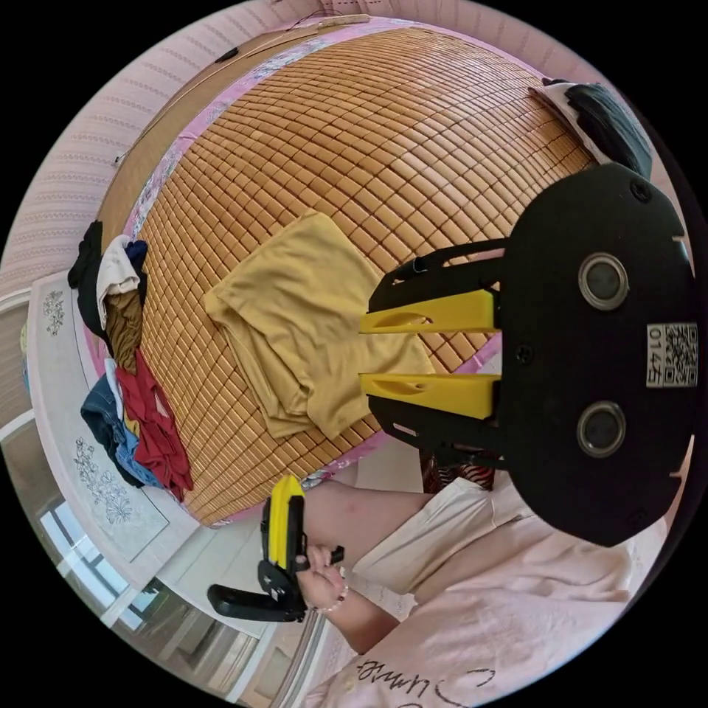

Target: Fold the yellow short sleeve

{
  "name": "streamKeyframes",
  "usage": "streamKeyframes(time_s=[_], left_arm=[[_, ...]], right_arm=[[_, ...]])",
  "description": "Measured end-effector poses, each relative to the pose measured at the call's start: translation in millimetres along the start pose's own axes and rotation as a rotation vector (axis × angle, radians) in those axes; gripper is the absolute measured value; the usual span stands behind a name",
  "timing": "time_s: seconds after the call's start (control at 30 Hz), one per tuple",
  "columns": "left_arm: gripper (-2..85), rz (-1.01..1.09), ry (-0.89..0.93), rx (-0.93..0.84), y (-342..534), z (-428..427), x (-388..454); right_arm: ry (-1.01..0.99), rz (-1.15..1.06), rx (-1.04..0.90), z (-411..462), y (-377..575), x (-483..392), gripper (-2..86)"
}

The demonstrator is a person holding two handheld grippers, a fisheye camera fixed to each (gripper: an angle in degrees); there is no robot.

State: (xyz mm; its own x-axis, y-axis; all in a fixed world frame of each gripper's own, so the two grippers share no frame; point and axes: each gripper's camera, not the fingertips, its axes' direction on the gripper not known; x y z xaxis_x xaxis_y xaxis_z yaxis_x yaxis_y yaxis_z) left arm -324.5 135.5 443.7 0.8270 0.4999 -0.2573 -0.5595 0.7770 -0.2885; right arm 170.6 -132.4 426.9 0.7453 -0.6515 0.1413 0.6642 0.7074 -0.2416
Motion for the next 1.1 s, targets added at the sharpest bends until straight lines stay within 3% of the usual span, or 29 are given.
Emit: streamKeyframes(time_s=[0.27, 0.4, 0.47, 0.57, 0.67, 0.87, 1.1], left_arm=[[4.9, -0.088, -0.054, -0.053, -30.9, 30.1, -15.6], [6.4, -0.085, -0.040, -0.081, -35.6, 40.8, -5.7], [6.7, -0.083, -0.040, -0.087, -35.1, 36.7, -1.1], [6.8, -0.070, -0.022, -0.043, -29.6, 23.4, 3.6], [7.9, -0.065, -0.015, -0.023, -22.3, 18.2, 6.0], [8.9, -0.107, 0.034, -0.012, -10.7, 9.7, 6.7], [9.6, -0.078, -0.005, -0.086, -6.1, 7.2, 20.6]], right_arm=[[0.026, -0.135, -0.022, 58.4, -29.1, -69.0, 13.2], [0.054, -0.128, -0.084, 84.4, -37.7, -64.9, 10.7], [0.078, -0.073, -0.054, 79.3, -30.2, -52.7, 2.4], [-0.011, 0.049, 0.069, 37.9, 3.8, -26.0, 1.2], [-0.033, 0.207, 0.151, 6.9, 60.8, 13.2, 1.6], [-0.017, 0.582, 0.118, 5.3, 173.1, 76.0, 7.8], [0.063, 0.527, 0.111, 27.9, 173.0, 60.7, 10.4]])
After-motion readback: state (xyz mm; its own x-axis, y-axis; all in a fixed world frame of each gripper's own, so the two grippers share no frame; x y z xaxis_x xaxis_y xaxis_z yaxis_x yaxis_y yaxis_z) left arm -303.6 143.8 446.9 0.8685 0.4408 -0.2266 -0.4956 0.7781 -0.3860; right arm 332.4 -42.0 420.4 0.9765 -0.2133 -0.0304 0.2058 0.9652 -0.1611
